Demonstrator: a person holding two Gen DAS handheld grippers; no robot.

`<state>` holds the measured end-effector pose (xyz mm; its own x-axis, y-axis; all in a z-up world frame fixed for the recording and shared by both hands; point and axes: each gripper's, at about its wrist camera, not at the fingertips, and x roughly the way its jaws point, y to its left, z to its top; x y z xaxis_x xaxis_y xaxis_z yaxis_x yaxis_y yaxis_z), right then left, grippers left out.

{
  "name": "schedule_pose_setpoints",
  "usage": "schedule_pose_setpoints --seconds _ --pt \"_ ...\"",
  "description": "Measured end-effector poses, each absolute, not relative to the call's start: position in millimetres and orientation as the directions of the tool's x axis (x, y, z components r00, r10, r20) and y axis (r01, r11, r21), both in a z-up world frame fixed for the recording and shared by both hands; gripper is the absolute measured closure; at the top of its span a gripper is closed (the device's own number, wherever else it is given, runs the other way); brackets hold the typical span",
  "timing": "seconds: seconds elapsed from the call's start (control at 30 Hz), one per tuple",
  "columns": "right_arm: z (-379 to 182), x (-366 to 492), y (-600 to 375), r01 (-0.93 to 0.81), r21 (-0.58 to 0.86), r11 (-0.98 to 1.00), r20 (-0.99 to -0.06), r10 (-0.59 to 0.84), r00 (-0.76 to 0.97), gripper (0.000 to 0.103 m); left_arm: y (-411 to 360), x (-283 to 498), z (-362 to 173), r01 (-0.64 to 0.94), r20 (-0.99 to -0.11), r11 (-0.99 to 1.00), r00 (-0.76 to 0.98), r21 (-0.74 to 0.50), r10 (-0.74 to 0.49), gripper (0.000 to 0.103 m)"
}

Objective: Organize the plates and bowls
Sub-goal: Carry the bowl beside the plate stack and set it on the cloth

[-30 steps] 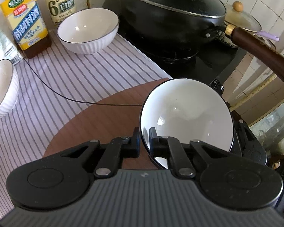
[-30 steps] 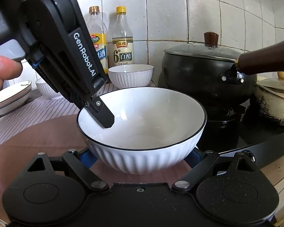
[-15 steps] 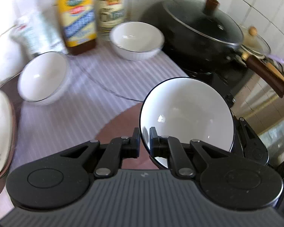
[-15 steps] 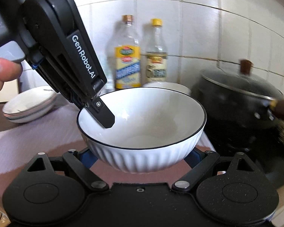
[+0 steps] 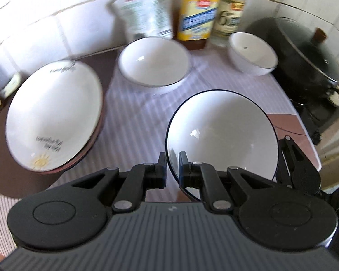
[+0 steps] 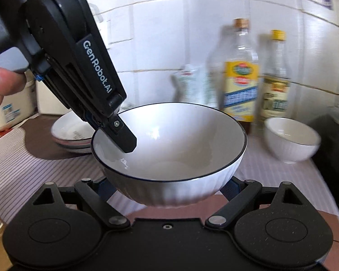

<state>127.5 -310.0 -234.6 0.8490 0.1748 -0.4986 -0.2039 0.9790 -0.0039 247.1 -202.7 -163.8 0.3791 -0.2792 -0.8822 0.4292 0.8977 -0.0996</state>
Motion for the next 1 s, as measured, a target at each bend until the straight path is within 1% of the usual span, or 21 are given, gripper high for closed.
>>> schedule_pose_setpoints --seconds 0.07,0.2,0.5,0.57,0.63,0.73,0.87,1.0 --pt "-238.8 131.7 -301.8 -0.247 -0.003 0.969 -0.509 0.211 0.835 0.008 -191.5 248.5 -170.7 0.401 -0.888 0.909 0.370 -0.113 -0.274 0.094" --pt "-251.4 141.0 -291.2 -0.307 0.007 0.952 -0.537 0.263 0.802 0.008 -169.0 256.2 -188.3 0.323 -0.901 0.930 0.327 -0.178 -0.286 0.094" --pt "-268.5 160.9 -274.7 -0.382 -0.005 0.924 -0.613 0.299 0.731 0.009 -154.8 263.8 -211.6 0.258 -0.915 0.949 0.309 -0.183 -0.261 0.094" --pt "-271.3 168.8 -275.5 -0.384 0.016 0.923 -0.654 0.300 0.695 0.007 -154.8 262.5 -216.0 0.249 -0.919 0.952 0.304 -0.179 -0.252 0.094" --pt "-272.6 171.4 -273.1 -0.394 -0.019 0.919 -0.665 0.283 0.691 0.008 -154.6 261.8 -217.2 0.242 -0.919 0.952 0.300 -0.185 -0.255 0.094" --pt "-272.2 170.4 -272.8 -0.379 -0.026 0.925 -0.679 0.262 0.686 0.004 -155.4 262.2 -217.8 0.236 -0.920 0.954 0.300 -0.184 -0.252 0.094" --pt "-264.9 156.7 -283.4 -0.328 0.004 0.945 -0.698 0.237 0.676 0.004 -153.4 265.9 -219.0 0.237 -0.923 0.951 0.281 -0.200 -0.264 0.094" --pt "-249.2 135.7 -299.3 -0.271 0.050 0.961 -0.695 0.228 0.681 0.004 -150.7 268.6 -212.0 0.263 -0.921 0.939 0.258 -0.223 -0.291 0.091"
